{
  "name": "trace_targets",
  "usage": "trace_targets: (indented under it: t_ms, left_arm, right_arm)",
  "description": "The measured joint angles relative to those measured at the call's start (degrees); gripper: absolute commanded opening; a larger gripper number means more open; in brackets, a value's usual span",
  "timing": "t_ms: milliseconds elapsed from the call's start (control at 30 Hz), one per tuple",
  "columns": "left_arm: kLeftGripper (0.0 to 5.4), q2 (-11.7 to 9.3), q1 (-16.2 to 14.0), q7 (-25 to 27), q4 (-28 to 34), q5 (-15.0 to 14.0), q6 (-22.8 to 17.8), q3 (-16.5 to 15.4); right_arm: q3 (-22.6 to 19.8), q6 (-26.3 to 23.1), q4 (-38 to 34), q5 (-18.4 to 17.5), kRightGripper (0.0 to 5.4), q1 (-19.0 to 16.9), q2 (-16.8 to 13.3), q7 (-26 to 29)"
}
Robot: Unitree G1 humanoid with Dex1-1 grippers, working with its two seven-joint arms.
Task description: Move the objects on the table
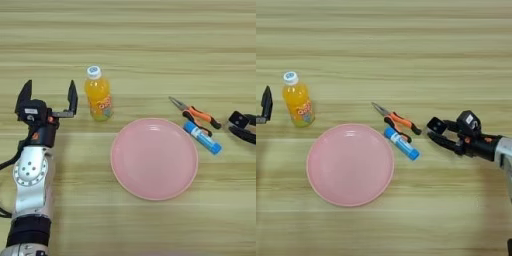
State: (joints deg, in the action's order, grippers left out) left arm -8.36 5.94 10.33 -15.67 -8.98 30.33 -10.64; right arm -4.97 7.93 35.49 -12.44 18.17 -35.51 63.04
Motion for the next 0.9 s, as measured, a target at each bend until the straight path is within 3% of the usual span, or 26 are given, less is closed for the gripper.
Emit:
trace_targets:
  t_ms: [167,433,633,900]
  left_arm:
    - [5.4,0.05,-0.04,-0.02,0.44,0.04,0.01,0.24]
    - [5.4,0.1,-0.14,-0.04,0.6,0.09,0.03,0.33]
    - [5.4,0.14,-0.24,-0.04,0.86,0.11,0.03,0.43]
    - [5.4,0.36,-0.42,-0.05,1.08,0.14,0.03,0.72]
  right_arm:
    - [-0.5,-1.1,-4.83,-1.13,2.47,-1.06,-0.21,0.33]
    - [0.89,-5.35,-20.01,-2.54,2.47,-3.56,0.08,-0.46]
    - [5.29,-9.57,-30.13,-2.42,2.47,-3.88,2.89,-3.36]
    - [12.46,-15.06,-36.19,-1.17,2.47,-3.86,5.94,-5.18]
